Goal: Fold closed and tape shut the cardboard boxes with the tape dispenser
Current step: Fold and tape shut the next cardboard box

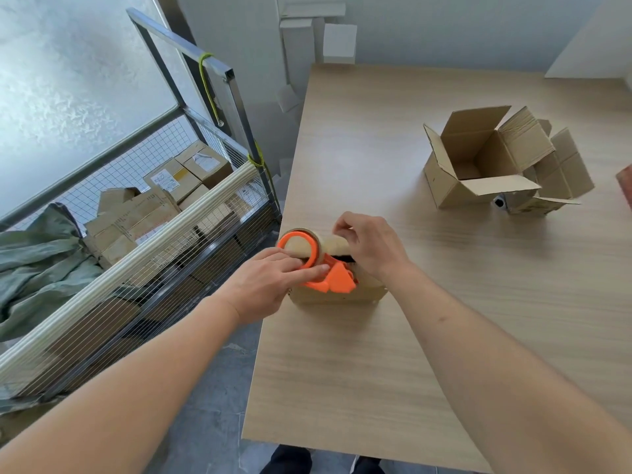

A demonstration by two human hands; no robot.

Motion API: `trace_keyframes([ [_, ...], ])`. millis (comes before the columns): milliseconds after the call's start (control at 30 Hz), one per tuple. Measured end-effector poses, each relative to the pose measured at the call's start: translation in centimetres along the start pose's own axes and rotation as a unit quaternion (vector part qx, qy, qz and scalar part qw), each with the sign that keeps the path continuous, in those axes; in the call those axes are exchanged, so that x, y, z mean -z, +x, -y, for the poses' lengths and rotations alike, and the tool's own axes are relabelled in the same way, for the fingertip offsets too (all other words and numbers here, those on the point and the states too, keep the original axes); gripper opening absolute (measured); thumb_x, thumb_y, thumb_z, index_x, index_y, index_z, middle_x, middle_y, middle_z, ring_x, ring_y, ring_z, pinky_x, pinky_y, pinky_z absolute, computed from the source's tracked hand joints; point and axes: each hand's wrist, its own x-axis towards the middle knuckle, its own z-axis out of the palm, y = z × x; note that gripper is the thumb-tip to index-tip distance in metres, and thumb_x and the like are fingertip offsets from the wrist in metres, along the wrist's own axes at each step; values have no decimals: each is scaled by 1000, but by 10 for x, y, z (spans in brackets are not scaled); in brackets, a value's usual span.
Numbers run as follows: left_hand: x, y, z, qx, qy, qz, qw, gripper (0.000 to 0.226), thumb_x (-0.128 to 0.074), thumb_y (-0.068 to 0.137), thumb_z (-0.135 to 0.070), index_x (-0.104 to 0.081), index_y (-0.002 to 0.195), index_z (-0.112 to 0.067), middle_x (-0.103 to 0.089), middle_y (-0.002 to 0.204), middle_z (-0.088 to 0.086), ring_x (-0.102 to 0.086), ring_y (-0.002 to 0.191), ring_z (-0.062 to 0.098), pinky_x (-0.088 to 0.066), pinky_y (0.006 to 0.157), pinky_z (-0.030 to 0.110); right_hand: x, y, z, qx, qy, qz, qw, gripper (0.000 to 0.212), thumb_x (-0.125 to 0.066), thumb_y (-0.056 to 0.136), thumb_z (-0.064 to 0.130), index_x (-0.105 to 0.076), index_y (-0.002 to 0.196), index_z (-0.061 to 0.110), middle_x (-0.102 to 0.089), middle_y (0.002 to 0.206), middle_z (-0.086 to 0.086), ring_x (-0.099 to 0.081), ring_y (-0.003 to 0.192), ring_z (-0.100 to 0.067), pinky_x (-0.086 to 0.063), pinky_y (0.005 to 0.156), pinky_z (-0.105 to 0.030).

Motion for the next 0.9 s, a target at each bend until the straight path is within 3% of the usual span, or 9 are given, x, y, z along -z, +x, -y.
trace_keyframes([
  [100,14,-11,11,34,-28,9,999,62,-32,95,-20,-36,156,-29,-67,108,0,-63,97,27,-45,102,44,6,-9,-17,-44,50,-13,998,11,-59,98,17,-68,95,24,-72,98,8,-66,90,-19,-55,82,-42],
  [200,15,-9,11,14,-17,17,1000,62,-42,95,-15,-39,156,-26,-63,103,-1,-61,90,25,-46,99,43,6,-21,-20,-42,96,-31,994,11,-61,95,14,-67,90,22,-68,92,10,-63,84,-12,-55,83,-40],
  [333,11,1,3,34,-36,-33,998,64,-61,90,-11,-47,151,-23,-61,99,-3,-60,87,25,-48,94,44,10,-30,-24,-48,169,-42,983,7,-72,87,24,-67,84,22,-68,86,11,-68,84,-8,-59,76,-29],
  [533,4,11,-6,22,-40,-54,998,58,-47,105,-41,-32,159,-30,-59,103,-10,-54,88,16,-47,90,36,19,-33,-30,-52,176,-55,981,13,-83,82,19,-71,79,21,-72,79,12,-68,80,-5,-51,70,-19],
  [633,2,14,-4,23,-34,-52,998,60,-44,106,-43,-22,161,-35,-58,97,-12,-53,83,16,-47,86,37,19,-39,-34,-57,188,-49,979,14,-85,80,23,-72,75,24,-72,73,13,-67,72,-5,-45,63,-12],
  [800,-4,12,-2,-13,15,-46,999,61,-49,105,-37,-23,161,-38,-57,103,-9,-52,86,17,-46,87,37,25,-43,-33,-29,141,-50,988,16,-84,82,19,-70,75,16,-71,87,11,-64,82,-7,-49,74,-22],
  [900,-2,13,-3,11,8,-46,999,59,-44,106,-38,-21,161,-39,-59,105,-9,-55,89,16,-48,86,38,25,-44,-31,-26,131,-22,991,20,-79,86,18,-63,75,19,-65,71,13,-57,68,-4,-44,64,-22],
])
